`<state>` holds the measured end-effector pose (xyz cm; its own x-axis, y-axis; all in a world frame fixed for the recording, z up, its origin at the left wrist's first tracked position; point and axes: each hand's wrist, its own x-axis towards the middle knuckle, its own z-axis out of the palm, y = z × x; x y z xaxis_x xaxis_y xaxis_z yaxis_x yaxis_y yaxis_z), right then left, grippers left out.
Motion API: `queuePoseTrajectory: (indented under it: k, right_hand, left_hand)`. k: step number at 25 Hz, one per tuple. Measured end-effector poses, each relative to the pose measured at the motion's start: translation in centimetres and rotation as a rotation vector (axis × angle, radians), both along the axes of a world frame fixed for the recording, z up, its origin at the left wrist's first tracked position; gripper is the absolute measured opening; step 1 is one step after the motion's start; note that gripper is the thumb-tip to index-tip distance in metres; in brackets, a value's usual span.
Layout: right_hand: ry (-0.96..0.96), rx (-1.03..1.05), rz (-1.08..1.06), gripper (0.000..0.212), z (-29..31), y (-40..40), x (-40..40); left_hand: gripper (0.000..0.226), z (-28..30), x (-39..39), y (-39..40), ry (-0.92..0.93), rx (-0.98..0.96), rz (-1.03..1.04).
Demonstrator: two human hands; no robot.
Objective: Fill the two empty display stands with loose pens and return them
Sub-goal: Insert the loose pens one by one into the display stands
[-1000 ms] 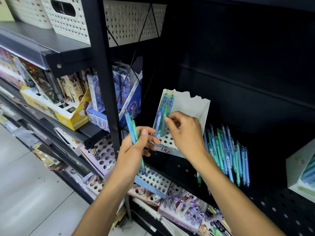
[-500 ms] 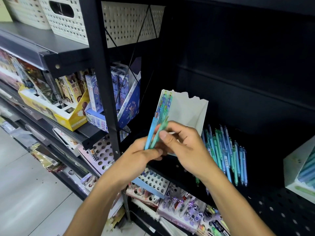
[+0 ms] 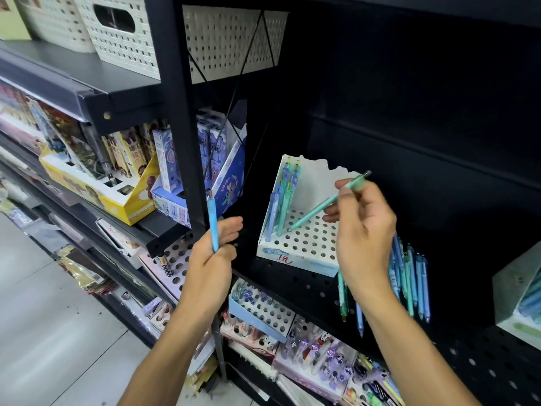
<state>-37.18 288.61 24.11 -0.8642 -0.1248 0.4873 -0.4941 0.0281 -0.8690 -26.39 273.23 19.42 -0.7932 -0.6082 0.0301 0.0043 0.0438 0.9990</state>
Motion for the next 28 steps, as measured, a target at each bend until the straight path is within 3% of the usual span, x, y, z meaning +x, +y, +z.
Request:
queuePoseTrajectory:
  k: [5, 12, 14, 15, 17, 19, 22, 25, 28]
  right_hand:
    - [0.095, 0.376, 0.065, 0.014, -2.0, -1.1, -0.5]
    - [0.223, 0.690, 0.215, 0.023, -2.3, -2.3, -1.8]
    - [0.225, 0.779, 0.173, 0.023, -1.8, -2.5, -2.0]
    - [0.238, 0.778, 0.098, 0.021, -1.5, -2.3, -1.8]
    - [0.238, 0.563, 0.016, 0.017, -1.1, -1.4, -0.2]
    - [0.101, 0.293, 0.252, 0.015, -0.6, -0.9, 1.6]
    - [-0.033, 0.275, 0.461, 0.011, -0.6, -1.2, 3.2]
    - [-0.146, 0.210, 0.407, 0.014, 0.3, -0.3, 2.9]
    - [-0.159, 0.081, 0.158, 0.016, 2.0, 2.1, 0.7]
  left_hand:
    - [0.059, -0.3, -1.1, 0.4, -0.012, 0.011, -0.071]
    - [0.061, -0.5, -1.6, 0.8, -0.021, -0.025, -0.128]
    - [0.062, -0.8, -1.7, 0.8, -0.028, -0.044, -0.144]
    - [0.063, -0.8, -1.7, 0.9, -0.027, -0.056, -0.152]
    - [0.065, -0.4, -1.7, 1.3, -0.013, -0.100, -0.194]
    - [0.060, -0.2, -2.1, 2.0, 0.019, -0.195, -0.272]
    - [0.050, -1.0, -3.1, 2.8, 0.056, -0.333, -0.330]
    - [0.075, -1.3, -2.9, 2.5, -0.028, -0.398, -0.329]
    - [0.100, -1.7, -2.5, 1.9, -0.090, -0.387, -0.279]
